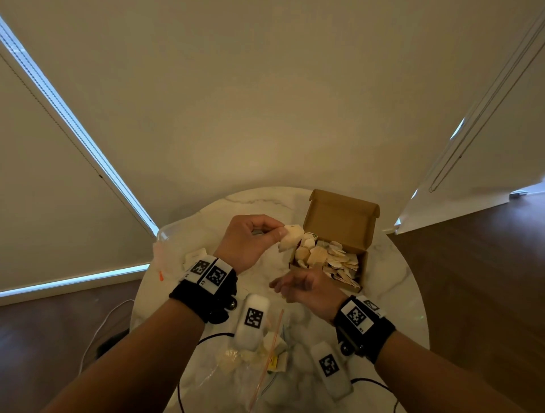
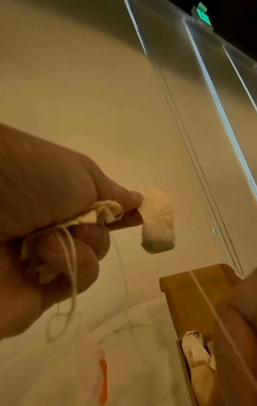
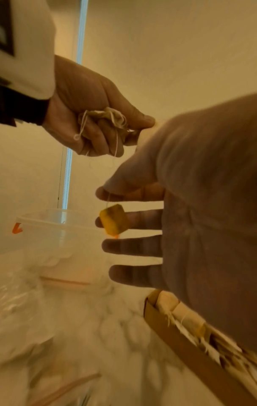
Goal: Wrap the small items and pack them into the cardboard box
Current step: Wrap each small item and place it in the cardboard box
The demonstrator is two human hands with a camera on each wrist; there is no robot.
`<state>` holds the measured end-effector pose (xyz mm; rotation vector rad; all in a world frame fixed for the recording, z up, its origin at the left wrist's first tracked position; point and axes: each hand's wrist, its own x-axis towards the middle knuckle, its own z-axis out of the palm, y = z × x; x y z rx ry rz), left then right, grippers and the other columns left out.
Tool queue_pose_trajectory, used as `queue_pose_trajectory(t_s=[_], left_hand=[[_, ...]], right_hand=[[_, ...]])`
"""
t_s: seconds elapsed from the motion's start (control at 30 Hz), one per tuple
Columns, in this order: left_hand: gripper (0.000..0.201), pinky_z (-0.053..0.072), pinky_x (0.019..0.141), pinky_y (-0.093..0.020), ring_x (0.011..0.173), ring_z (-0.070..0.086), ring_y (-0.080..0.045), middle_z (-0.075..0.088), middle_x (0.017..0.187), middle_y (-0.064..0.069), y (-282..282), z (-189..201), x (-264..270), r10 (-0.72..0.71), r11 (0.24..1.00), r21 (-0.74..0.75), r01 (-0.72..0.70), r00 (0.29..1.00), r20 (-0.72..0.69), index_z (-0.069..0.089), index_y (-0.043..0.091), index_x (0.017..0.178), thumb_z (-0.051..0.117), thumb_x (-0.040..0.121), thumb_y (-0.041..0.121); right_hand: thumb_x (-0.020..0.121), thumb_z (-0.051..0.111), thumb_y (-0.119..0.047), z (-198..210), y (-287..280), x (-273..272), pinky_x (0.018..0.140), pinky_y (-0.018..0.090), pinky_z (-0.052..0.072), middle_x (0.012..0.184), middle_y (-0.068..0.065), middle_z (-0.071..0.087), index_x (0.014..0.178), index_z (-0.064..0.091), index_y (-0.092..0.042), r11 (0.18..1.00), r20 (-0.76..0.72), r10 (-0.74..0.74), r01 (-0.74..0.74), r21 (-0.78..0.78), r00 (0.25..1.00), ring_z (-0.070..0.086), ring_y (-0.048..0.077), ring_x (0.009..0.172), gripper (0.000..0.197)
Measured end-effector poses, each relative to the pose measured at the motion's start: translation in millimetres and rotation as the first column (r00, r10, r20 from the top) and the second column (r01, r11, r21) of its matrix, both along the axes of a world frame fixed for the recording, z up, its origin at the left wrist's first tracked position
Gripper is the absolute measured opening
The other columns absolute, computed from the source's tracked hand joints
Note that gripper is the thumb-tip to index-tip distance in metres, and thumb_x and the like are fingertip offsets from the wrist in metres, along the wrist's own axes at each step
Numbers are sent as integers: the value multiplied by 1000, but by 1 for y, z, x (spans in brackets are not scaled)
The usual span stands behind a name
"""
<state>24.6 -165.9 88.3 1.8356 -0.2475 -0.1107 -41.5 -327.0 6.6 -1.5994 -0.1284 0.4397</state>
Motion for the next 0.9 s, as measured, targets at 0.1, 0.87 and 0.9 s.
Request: queue_pose_trajectory(t_s=[0.1,0.87,0.9], left_hand=[[3,42,56,-8,60,60,5,72,75,5,-2,2,1,15,1000,-20,-16,999,-29,75,12,82,75,82,8],[7,28,37,-15,37,39,-6,70,72,-11,-11,-2,-33,18,995,-92,-50,948,-319,74,16,79,71,86,14],[5,28,36,-15,35,40,-3,69,72,-12,-12,-4,-36,20,994,-95,-54,944,-329,74,13,82,71,86,13]], right_hand=[[87,54,12,-5,0,-3,78,37,56,104,10,72,82,63,-11,996,-129,-28,39,83,991,67,26,99,25],[81,74,-6,38,-29,27,58,21,53,77,7,73,80,74,-25,910,167,-337,366,-196,927,66,10,63,18],[83,71,-5,46,-29,29,62,20,55,79,3,75,84,75,-21,918,178,-329,358,-168,927,69,9,68,16]])
